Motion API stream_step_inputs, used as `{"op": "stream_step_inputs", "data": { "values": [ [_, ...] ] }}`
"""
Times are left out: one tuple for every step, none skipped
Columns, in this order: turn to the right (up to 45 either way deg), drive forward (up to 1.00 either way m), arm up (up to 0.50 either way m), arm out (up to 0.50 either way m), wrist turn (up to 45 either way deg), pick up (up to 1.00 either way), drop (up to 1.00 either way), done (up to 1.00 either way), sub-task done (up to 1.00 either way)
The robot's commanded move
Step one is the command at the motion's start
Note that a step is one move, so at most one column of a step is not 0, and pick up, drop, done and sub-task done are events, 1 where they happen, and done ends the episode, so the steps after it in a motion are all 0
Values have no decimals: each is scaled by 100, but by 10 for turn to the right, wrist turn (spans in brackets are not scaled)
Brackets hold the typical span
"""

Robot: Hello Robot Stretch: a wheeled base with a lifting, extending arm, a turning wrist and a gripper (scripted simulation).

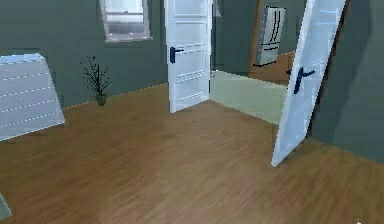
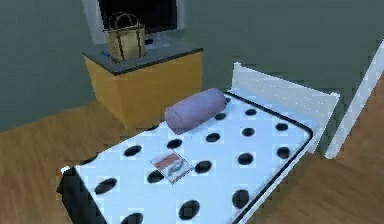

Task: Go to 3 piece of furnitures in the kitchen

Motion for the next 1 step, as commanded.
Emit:
{"op": "stream_step_inputs", "data": {
  "values": [
    [-390, 0, 0, 0, 0, 0, 0, 0, 0]
  ]
}}
